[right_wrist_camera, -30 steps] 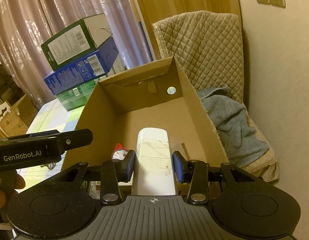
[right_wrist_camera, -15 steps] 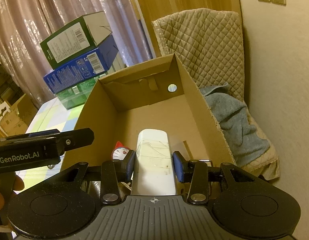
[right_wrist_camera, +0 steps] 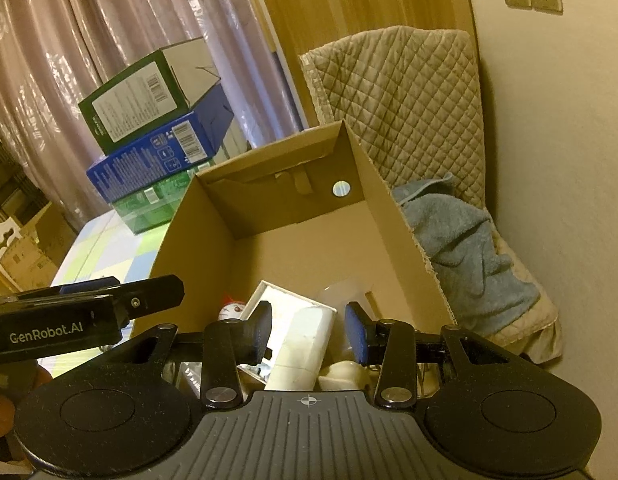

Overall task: Organize rigid objects
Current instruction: 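Move both tools back over the table toward the night light and hair clip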

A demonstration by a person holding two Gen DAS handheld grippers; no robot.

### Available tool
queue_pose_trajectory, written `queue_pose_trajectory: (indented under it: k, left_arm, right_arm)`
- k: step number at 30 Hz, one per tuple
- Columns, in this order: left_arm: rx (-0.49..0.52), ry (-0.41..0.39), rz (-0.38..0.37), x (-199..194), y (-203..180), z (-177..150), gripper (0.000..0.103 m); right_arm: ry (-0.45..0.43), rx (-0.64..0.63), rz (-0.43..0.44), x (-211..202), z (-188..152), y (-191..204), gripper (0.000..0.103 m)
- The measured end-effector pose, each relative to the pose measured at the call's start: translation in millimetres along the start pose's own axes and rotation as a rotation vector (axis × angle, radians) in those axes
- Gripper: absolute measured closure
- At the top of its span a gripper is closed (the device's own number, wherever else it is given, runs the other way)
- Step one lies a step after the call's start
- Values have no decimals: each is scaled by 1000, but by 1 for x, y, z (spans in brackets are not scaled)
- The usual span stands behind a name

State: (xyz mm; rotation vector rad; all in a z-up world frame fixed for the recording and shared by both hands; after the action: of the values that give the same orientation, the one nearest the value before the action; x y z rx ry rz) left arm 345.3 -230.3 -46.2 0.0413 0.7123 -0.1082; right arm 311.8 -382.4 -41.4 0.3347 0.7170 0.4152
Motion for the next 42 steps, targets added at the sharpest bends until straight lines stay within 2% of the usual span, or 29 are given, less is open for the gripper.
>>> queue_pose_trajectory:
  k: [11,18,20,22,26,31,34,36,42]
  left_arm:
    - [-28,-7,10,-5,12,0,19]
    - [-70,-41,-10,-26,24,14,19]
    - [-58,-64,7,-36,29,18,19]
    - [-47,-72,15,-44,35,20,19]
    - [-41,-82,39,-58,57,19,19]
    - [-30,-98,87,-78,91,16,19]
    - [-28,-104,118,-88,117,12,18]
    - [-35,-117,134,-95,136,8,12]
    - [-21,-137,213,-112,200,-4,6]
  right_arm:
    - [-12,-21,-23,-13,0,6,65]
    - [-33,-74,-29,-33,7,25,65]
    - [-44,-89,-29,-39,9,33,60]
    - [-54,-97,-25,-44,11,41,48]
    - [-70,-120,-6,-48,15,63,42]
    - [-86,-154,21,-46,20,96,23]
    - [-98,-164,31,-42,21,116,15]
    - [-97,-168,44,-38,20,129,13]
    - [-77,-191,101,-17,14,174,11]
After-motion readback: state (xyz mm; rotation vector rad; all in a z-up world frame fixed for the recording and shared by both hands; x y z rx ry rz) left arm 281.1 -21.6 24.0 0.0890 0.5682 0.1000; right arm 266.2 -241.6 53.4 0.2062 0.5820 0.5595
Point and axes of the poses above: each gripper's, at about its wrist camera, not at the fingertips, and x roughly the way its jaws point, y to its left, z to its top, the point moved 7 cm from there along x, roughly the way its jaws point, and after that the axes turned 12 degrees about z, right-handed, at the moved point
